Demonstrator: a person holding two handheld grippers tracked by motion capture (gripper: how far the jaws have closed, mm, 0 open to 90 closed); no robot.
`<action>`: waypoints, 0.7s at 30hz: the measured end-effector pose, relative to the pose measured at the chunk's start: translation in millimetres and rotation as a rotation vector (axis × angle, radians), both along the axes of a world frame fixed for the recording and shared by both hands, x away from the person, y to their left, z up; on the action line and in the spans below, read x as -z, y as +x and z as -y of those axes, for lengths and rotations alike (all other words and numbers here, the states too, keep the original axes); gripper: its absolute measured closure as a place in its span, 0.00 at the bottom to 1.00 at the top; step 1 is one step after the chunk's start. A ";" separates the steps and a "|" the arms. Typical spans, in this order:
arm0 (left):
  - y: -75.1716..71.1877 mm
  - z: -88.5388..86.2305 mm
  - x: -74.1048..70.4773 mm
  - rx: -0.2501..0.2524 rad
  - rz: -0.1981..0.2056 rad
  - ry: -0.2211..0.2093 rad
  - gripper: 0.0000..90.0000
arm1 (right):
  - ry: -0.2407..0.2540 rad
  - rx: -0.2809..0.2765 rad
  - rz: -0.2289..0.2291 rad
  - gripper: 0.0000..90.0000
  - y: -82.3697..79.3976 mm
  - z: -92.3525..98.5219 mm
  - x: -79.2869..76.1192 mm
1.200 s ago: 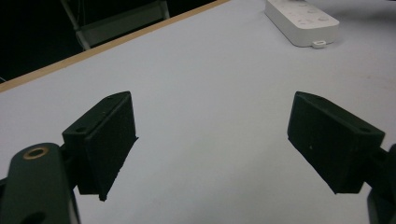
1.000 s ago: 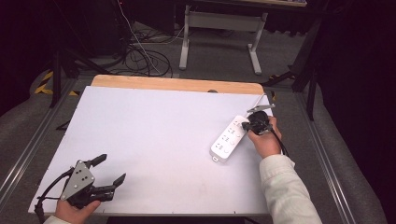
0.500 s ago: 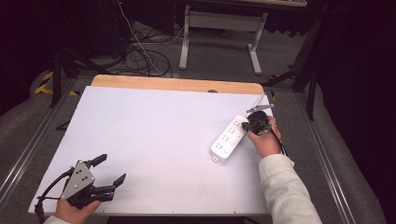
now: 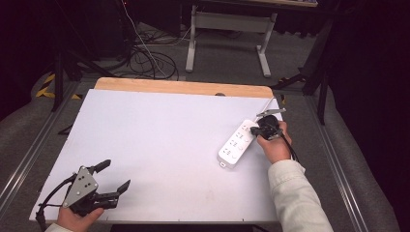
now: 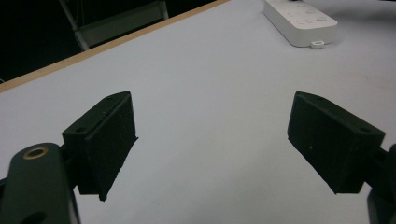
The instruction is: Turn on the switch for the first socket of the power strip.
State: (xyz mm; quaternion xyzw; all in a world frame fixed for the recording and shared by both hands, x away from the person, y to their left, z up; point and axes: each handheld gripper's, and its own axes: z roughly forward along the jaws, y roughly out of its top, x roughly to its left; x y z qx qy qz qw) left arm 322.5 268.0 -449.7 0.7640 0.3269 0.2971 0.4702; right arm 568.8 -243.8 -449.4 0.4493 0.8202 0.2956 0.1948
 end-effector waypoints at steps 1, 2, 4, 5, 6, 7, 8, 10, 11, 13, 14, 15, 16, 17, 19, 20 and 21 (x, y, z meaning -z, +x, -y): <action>-0.1 0.2 0.2 -0.002 -0.003 -0.008 0.18 | 0.000 0.000 0.000 1.00 0.0 0.0 0.0; 0.4 -0.4 -0.2 -0.002 0.000 -0.002 0.18 | 0.006 0.008 -0.004 1.00 0.0 0.7 -0.6; 1.1 0.0 0.0 -0.001 0.001 -0.002 0.18 | 0.018 0.014 -0.004 1.00 -0.6 1.7 -2.9; 1.3 0.3 0.2 -0.001 -0.001 -0.002 0.18 | 0.020 0.019 0.002 1.00 -1.4 2.4 -5.8; 1.4 0.5 0.2 -0.002 -0.003 -0.001 0.18 | 0.038 0.024 0.015 1.00 -2.7 3.3 -9.0; 1.5 0.6 0.2 -0.002 -0.003 -0.001 0.18 | 0.050 0.019 0.030 1.00 -3.6 4.9 -13.0; 1.3 0.6 0.1 -0.002 -0.001 -0.001 0.18 | 0.059 0.017 0.043 1.00 -5.0 5.8 -17.1; 0.8 0.8 -0.2 -0.004 0.002 -0.004 0.18 | 0.057 0.002 0.055 1.00 -8.7 5.9 -24.0; 0.5 1.2 0.0 -0.004 -0.001 -0.009 0.18 | 0.046 -0.005 0.065 1.00 -10.6 5.5 -26.6; 0.7 1.2 -0.2 -0.004 0.002 -0.003 0.18 | 0.043 -0.014 0.078 1.00 -14.5 4.7 -31.1; 0.8 1.1 -0.3 -0.003 0.003 0.001 0.18 | 0.044 -0.016 0.088 1.00 -16.1 4.8 -33.4; 0.9 1.2 -0.3 -0.004 0.003 0.001 0.18 | 0.052 -0.017 0.090 1.00 -17.8 4.6 -35.8; 0.8 1.4 -0.2 -0.003 0.001 0.000 0.18 | 0.056 -0.020 0.095 1.00 -19.0 5.0 -38.1; 0.9 1.4 -0.3 -0.003 0.001 0.000 0.18 | 0.057 -0.023 0.102 1.00 -19.9 5.5 -40.4; 1.3 1.6 -0.2 -0.003 0.000 -0.004 0.18 | 0.058 -0.023 0.109 1.00 -22.5 5.7 -45.5; 1.6 1.5 -0.2 -0.001 -0.002 -0.001 0.18 | 0.062 -0.028 0.117 1.00 -23.5 5.9 -48.0; 2.0 1.6 -0.2 0.000 -0.002 0.000 0.18 | 0.064 -0.029 0.119 1.00 -25.0 5.4 -50.9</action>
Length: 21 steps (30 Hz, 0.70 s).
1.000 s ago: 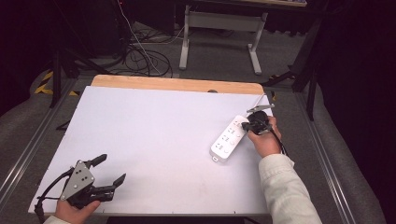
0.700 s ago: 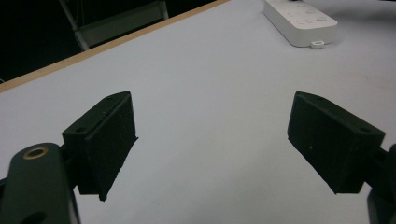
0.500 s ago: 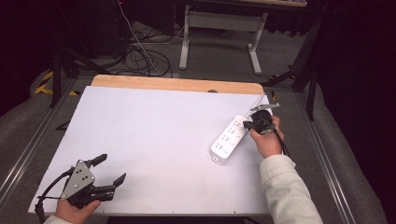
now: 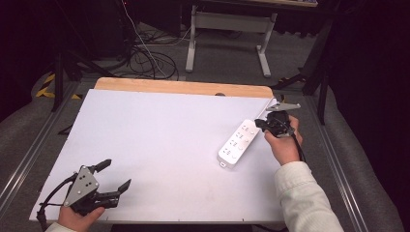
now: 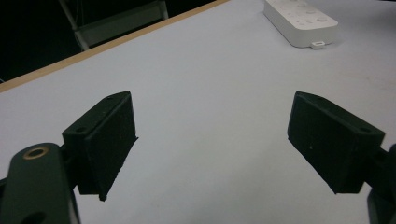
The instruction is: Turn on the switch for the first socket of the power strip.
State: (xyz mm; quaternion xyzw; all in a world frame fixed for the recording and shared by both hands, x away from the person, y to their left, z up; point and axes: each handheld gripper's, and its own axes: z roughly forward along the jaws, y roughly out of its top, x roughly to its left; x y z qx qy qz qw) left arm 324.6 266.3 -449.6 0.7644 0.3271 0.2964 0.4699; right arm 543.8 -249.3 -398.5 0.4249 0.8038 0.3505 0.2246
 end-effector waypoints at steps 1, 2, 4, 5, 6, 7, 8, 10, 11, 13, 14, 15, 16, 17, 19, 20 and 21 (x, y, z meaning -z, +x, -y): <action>0.6 0.1 -0.1 0.001 0.003 0.003 0.18 | 0.002 -0.005 0.005 1.00 -1.7 -0.8 -2.6; 0.8 0.4 0.0 0.002 0.002 0.002 0.18 | 0.003 -0.009 0.012 1.00 -3.4 -1.7 -5.1; 0.9 1.0 0.0 0.005 0.001 0.000 0.18 | 0.006 -0.015 0.016 1.00 -6.8 -3.8 -8.8; 1.0 1.1 -0.1 0.006 0.001 0.002 0.18 | 0.004 -0.018 0.020 1.00 -8.1 -4.3 -10.2; 1.2 1.1 -0.2 0.007 0.000 0.001 0.18 | 0.004 -0.021 0.023 1.00 -9.2 -4.1 -11.2; 1.4 1.4 -0.1 0.007 0.000 -0.001 0.18 | 0.006 -0.019 0.025 1.00 -10.3 -3.8 -12.0; 1.8 1.5 -0.2 0.007 0.003 0.001 0.18 | 0.007 -0.021 0.025 1.00 -11.3 -3.0 -12.7; 2.2 1.7 -0.1 0.009 0.002 0.001 0.18 | 0.012 -0.019 0.030 1.00 -13.7 -1.8 -14.5; 2.4 1.8 -0.1 0.009 0.001 0.000 0.18 | 0.015 -0.019 0.033 1.00 -15.0 -0.9 -15.7; 2.3 1.6 -0.7 0.002 0.001 -0.004 0.18 | 0.025 -0.018 0.045 1.00 -17.4 0.2 -18.2; 2.2 1.0 -1.5 -0.005 0.004 -0.001 0.17 | 0.024 -0.022 0.053 1.00 -18.3 0.9 -19.4; 1.8 0.6 -2.0 -0.009 0.001 -0.006 0.17 | 0.028 -0.023 0.056 1.00 -19.5 0.8 -20.5; 1.2 0.4 -2.3 -0.013 -0.003 -0.016 0.17 | 0.029 -0.027 0.062 1.00 -20.6 0.9 -21.5; 0.9 -0.6 -3.0 -0.015 0.001 -0.012 0.17 | 0.029 -0.032 0.067 1.00 -21.9 0.6 -22.5; 0.1 -1.8 -3.7 -0.021 -0.001 -0.018 0.17 | 0.033 -0.043 0.079 1.00 -25.5 -0.2 -24.8; 0.0 -2.4 -3.9 -0.021 -0.002 -0.020 0.17 | 0.037 -0.049 0.087 1.00 -27.8 -0.6 -26.2; -0.1 -2.6 -3.9 -0.020 -0.007 -0.022 0.17 | 0.041 -0.055 0.095 1.00 -30.5 -0.8 -27.9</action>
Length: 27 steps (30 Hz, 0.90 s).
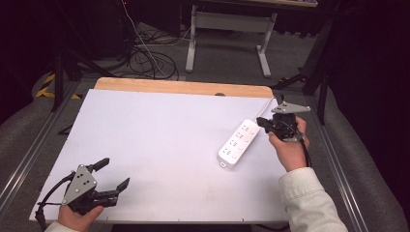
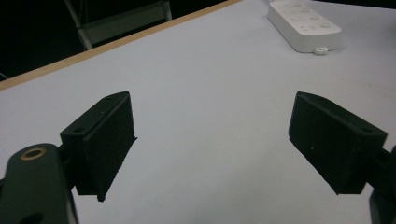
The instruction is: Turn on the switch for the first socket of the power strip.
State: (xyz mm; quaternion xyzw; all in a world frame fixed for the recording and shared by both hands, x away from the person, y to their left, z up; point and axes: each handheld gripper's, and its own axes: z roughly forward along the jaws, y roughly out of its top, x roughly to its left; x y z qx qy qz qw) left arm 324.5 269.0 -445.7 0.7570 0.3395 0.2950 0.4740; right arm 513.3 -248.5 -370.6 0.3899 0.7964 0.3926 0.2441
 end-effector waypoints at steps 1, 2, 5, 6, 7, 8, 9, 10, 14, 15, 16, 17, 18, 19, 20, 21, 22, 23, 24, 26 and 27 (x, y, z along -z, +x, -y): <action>0.0 -0.1 0.0 -0.001 -0.002 -0.003 0.17 | 0.008 -0.008 0.008 0.97 -2.8 0.0 -1.9; -0.1 -0.5 -0.4 0.001 0.000 -0.003 0.17 | 0.018 -0.019 0.013 0.96 -5.5 0.1 -3.8; -2.7 -0.7 -1.3 -0.012 0.000 0.003 0.17 | 0.043 -0.040 0.036 0.93 -15.4 -0.5 -10.6; -3.6 -1.3 -2.2 -0.015 0.005 0.012 0.17 | 0.050 -0.052 0.047 0.91 -18.7 -0.3 -13.1; -4.1 -1.4 -2.8 -0.016 0.006 0.008 0.17 | 0.060 -0.063 0.054 0.90 -22.2 -0.4 -15.4; -4.9 -1.5 -3.2 -0.015 0.003 0.005 0.17 | 0.066 -0.072 0.061 0.87 -25.9 -0.6 -17.6; -5.4 -1.8 -3.8 -0.016 0.007 0.007 0.17 | 0.073 -0.084 0.067 0.85 -29.7 -1.1 -19.6; -5.6 -2.2 -4.3 -0.014 0.008 0.007 0.17 | 0.077 -0.092 0.068 0.82 -33.5 -1.6 -21.4; -5.4 -3.5 -4.4 -0.007 -0.008 -0.014 0.16 | 0.083 -0.132 0.085 0.71 -49.1 -3.7 -25.5; -5.5 -3.8 -4.4 -0.006 -0.009 -0.016 0.15 | 0.079 -0.141 0.089 0.68 -52.7 -3.9 -26.0; -5.8 -3.8 -4.4 -0.006 -0.010 -0.020 0.15 | 0.075 -0.152 0.092 0.65 -56.4 -4.1 -26.3; -6.1 -3.8 -4.5 -0.006 -0.009 -0.022 0.15 | 0.074 -0.156 0.096 0.62 -60.1 -4.5 -26.6; -6.6 -3.7 -4.5 -0.007 -0.009 -0.025 0.15 | 0.070 -0.165 0.100 0.58 -63.5 -4.5 -26.7; -6.3 -4.4 -4.9 -0.004 -0.001 -0.015 0.15 | 0.068 -0.175 0.099 0.53 -66.7 -4.8 -26.4; -6.6 -3.8 -4.6 -0.003 -0.005 -0.023 0.15 | 0.069 -0.188 0.094 0.49 -69.8 -5.3 -25.6; -6.7 -3.5 -4.4 -0.003 -0.005 -0.023 0.15 | 0.061 -0.200 0.095 0.45 -73.1 -5.6 -24.8; -6.7 -3.3 -4.2 -0.003 -0.004 -0.023 0.15 | 0.061 -0.208 0.098 0.42 -76.7 -6.3 -23.7; -6.5 -3.2 -4.1 -0.003 -0.003 -0.022 0.15 | 0.065 -0.214 0.097 0.39 -80.1 -6.4 -22.4; -6.5 -3.0 -3.9 -0.003 -0.002 -0.022 0.15 | 0.073 -0.219 0.096 0.38 -83.4 -6.4 -21.1; -6.5 -3.0 -4.0 -0.003 0.001 -0.018 0.15 | 0.087 -0.226 0.099 0.36 -89.9 -5.8 -18.5; -6.6 -3.0 -4.0 -0.003 0.002 -0.017 0.15 | 0.094 -0.229 0.100 0.35 -92.8 -5.3 -17.2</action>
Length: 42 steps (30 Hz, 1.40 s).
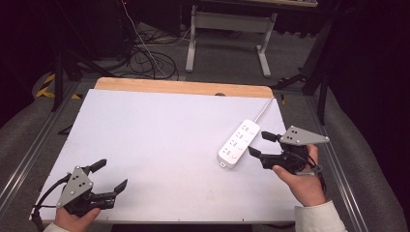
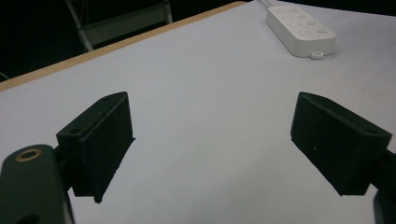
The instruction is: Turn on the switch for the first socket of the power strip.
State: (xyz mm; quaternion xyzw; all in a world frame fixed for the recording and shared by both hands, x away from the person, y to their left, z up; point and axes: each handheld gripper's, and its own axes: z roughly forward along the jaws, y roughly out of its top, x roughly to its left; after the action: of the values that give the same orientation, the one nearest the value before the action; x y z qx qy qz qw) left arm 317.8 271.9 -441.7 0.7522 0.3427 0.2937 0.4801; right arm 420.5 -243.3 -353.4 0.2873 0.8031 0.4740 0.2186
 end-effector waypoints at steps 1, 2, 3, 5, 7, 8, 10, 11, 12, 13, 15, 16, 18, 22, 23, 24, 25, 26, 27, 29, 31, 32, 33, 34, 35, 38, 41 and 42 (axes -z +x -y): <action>-0.2 0.1 -0.1 0.000 0.000 0.000 0.15 | 0.011 -0.005 -0.001 0.34 -2.8 0.2 1.6; -0.5 0.4 0.0 0.000 -0.002 -0.005 0.15 | 0.022 -0.011 -0.004 0.32 -5.6 0.2 3.3; -0.7 0.4 0.0 0.000 -0.002 -0.005 0.15 | 0.028 -0.022 -0.007 0.31 -7.9 0.3 5.2; -0.6 0.4 -0.2 0.001 0.000 -0.004 0.15 | 0.044 -0.051 -0.016 0.30 -11.9 -0.3 9.8; -0.4 0.4 -0.2 0.003 -0.002 -0.005 0.15 | 0.049 -0.065 -0.028 0.28 -15.8 -0.5 14.9; -0.4 0.5 -0.1 0.003 -0.003 -0.005 0.15 | 0.055 -0.070 -0.034 0.28 -17.5 -0.8 17.5; -0.4 0.7 0.1 0.002 -0.007 -0.010 0.15 | 0.065 -0.078 -0.051 0.26 -20.6 -1.3 22.7; -0.2 0.1 -0.1 0.003 -0.006 -0.007 0.15 | 0.072 -0.083 -0.062 0.25 -22.1 -1.8 25.7; -0.4 0.3 0.1 0.002 -0.010 -0.016 0.15 | 0.078 -0.091 -0.071 0.24 -23.6 -2.3 29.5; -0.3 0.0 0.0 0.002 -0.009 -0.015 0.15 | 0.082 -0.097 -0.076 0.23 -24.2 -2.4 31.9; -0.2 -0.3 0.1 0.006 -0.010 -0.010 0.15 | 0.092 -0.100 -0.089 0.23 -25.9 -3.2 38.3; -0.4 0.0 0.3 0.006 -0.011 -0.011 0.15 | 0.093 -0.098 -0.096 0.23 -26.4 -3.6 41.6; -1.0 0.6 0.5 0.008 -0.011 -0.009 0.15 | 0.098 -0.104 -0.103 0.22 -27.4 -4.5 48.3; -2.1 0.9 0.7 0.009 -0.006 -0.004 0.15 | 0.092 -0.106 -0.090 0.22 -28.3 -4.9 61.3; -2.4 0.9 0.7 0.010 -0.009 -0.005 0.15 | 0.094 -0.112 -0.086 0.22 -28.4 -4.5 64.7; -2.6 0.9 0.6 0.010 -0.010 -0.006 0.15 | 0.096 -0.123 -0.074 0.22 -28.8 -4.0 68.2; -2.7 0.9 0.5 0.010 -0.010 -0.006 0.15 | 0.104 -0.134 -0.066 0.22 -29.1 -3.4 72.0; -2.8 0.9 0.6 0.011 -0.010 -0.006 0.16 | 0.115 -0.148 -0.065 0.23 -29.4 -2.7 75.9; -3.0 1.4 0.8 0.010 -0.013 -0.012 0.15 | 0.122 -0.157 -0.065 0.23 -29.5 -1.8 79.9; -3.0 1.3 0.7 0.010 -0.009 -0.005 0.16 | 0.129 -0.160 -0.070 0.23 -29.8 -0.4 87.5; -3.0 1.3 0.7 0.011 -0.007 -0.007 0.15 | 0.136 -0.153 -0.069 0.23 -30.0 1.4 94.5; -2.9 1.1 0.6 0.011 -0.004 -0.007 0.15 | 0.142 -0.148 -0.066 0.23 -30.3 2.3 97.7; -2.8 1.1 0.7 0.011 -0.004 -0.008 0.15 | 0.144 -0.145 -0.059 0.23 -30.6 3.6 101.1; -3.1 1.6 1.1 0.009 -0.011 -0.015 0.15 | 0.150 -0.139 -0.053 0.23 -30.9 4.8 104.4; -2.4 1.0 0.9 0.012 -0.008 -0.004 0.15 | 0.156 -0.134 -0.051 0.21 -31.1 6.0 108.1; -2.0 1.0 1.5 0.012 -0.013 -0.014 0.15 | 0.150 -0.142 -0.059 0.18 -31.5 9.1 119.9; 0.1 0.6 3.0 0.013 -0.016 -0.007 0.15 | 0.129 -0.154 -0.108 0.17 -30.8 8.1 130.3; 0.8 0.3 3.6 0.010 -0.016 -0.002 0.15 | 0.112 -0.147 -0.125 0.17 -30.6 6.7 132.9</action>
State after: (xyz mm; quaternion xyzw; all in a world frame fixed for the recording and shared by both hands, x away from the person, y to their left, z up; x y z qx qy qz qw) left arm 318.6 271.7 -445.3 0.7557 0.3434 0.2848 0.4796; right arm 389.9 -250.0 -486.3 0.2684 0.8063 0.5140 0.1166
